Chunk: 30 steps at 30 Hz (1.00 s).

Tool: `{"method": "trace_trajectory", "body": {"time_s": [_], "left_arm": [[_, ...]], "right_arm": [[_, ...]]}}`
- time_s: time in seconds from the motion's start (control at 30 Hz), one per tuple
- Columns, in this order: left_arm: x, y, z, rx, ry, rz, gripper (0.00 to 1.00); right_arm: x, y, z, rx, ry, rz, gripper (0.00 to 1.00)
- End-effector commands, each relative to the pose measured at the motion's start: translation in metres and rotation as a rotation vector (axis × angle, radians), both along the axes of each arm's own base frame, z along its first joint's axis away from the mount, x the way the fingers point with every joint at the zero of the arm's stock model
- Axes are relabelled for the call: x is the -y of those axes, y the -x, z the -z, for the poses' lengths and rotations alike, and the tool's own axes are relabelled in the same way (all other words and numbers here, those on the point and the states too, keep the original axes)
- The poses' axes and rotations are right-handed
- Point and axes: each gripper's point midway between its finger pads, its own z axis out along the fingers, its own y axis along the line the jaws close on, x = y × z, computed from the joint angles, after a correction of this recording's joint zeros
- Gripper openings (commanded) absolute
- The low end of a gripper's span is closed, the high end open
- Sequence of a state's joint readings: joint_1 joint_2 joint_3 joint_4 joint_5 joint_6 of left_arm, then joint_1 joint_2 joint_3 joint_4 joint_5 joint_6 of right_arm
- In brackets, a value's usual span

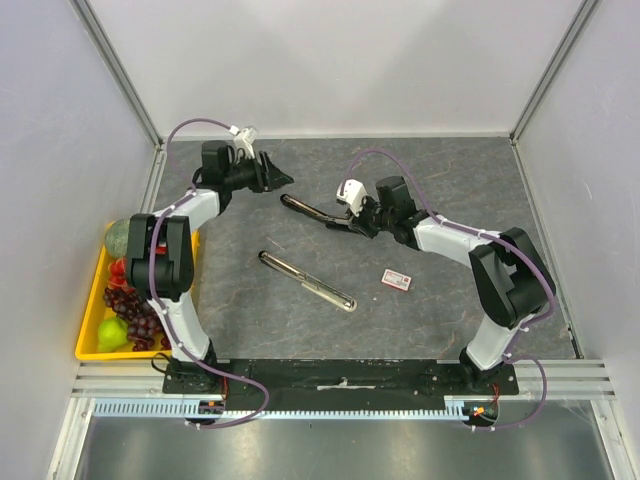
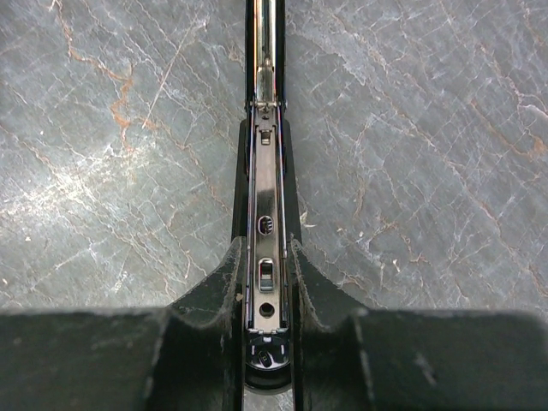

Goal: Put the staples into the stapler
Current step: Open the stapler at the center of the board, then place the stapler at the center of the board.

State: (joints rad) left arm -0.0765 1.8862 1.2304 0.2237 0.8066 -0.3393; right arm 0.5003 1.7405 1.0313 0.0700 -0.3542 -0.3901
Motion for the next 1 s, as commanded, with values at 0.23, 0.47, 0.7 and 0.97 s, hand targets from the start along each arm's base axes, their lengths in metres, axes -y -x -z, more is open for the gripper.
{"method": "trace_trajectory", "body": {"time_s": [0.23, 0.47, 0.7, 0.97], "left_arm": [[0.045, -0.005, 0.036, -0.029, -0.111, 0.077, 0.57], [0.040, 0.002, 0.064, -0.084, -0.162, 0.064, 0.56], [0.038, 0.002, 0.086, -0.132, -0.228, 0.042, 0.56], [0.041, 0.007, 0.102, -0.172, -0.253, 0.054, 0.57]], "right_arm": [[0.015, 0.026, 0.039, -0.131, 0.128, -0.014, 0.00], [0.014, 0.026, 0.044, -0.160, 0.139, -0.014, 0.00], [0.016, 0.028, 0.051, -0.200, 0.160, -0.007, 0.00], [0.026, 0.033, 0.069, -0.273, 0.234, 0.010, 0.00]]}}
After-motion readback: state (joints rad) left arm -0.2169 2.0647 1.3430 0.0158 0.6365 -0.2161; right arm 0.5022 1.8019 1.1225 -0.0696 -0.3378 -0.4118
